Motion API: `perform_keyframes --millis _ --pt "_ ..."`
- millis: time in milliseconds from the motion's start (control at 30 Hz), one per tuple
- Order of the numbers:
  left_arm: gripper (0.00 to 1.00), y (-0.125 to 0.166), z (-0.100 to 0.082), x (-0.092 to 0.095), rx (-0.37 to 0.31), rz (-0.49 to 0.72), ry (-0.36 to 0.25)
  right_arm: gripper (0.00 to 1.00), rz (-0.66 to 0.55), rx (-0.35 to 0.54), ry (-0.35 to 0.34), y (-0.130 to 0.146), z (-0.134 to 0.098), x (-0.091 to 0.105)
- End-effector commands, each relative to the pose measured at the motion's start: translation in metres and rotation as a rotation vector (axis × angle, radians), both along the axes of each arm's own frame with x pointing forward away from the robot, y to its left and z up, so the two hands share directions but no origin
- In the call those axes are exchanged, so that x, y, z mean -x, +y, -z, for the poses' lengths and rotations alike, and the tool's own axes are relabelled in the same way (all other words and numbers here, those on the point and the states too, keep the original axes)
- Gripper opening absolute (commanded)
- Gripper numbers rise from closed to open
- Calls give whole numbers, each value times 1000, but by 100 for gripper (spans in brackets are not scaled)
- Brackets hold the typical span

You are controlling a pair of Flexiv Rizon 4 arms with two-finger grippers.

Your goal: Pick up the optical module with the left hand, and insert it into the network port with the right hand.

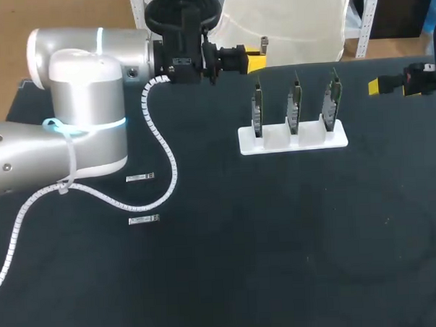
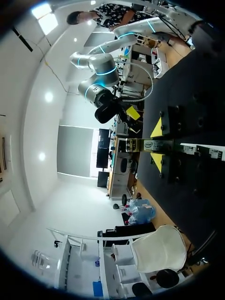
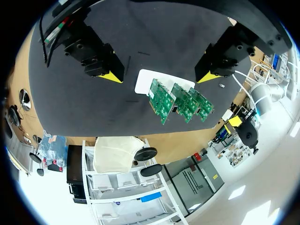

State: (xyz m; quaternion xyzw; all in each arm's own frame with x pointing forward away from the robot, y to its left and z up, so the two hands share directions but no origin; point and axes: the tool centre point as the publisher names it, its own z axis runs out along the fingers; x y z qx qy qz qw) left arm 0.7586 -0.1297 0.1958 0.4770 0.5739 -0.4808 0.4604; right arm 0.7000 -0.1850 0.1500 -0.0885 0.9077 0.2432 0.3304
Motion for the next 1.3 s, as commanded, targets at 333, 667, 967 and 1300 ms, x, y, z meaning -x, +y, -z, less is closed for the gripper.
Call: perform_keyframes --millis 333,667,967,1300 --pt "0 -1 1 0 3 -3 -2 100 -421 7 -52 -9 -34 -55" --pt "0 -1 1 0 3 -3 -2 100 -852 23 -86 47 -60 -105" --pt "0 -1 1 0 3 -3 -2 100 -1155 33 -95 76 -75 -87" --pt "0 -1 1 0 3 -3 -2 100 -1242 23 -162 105 -80 -65"
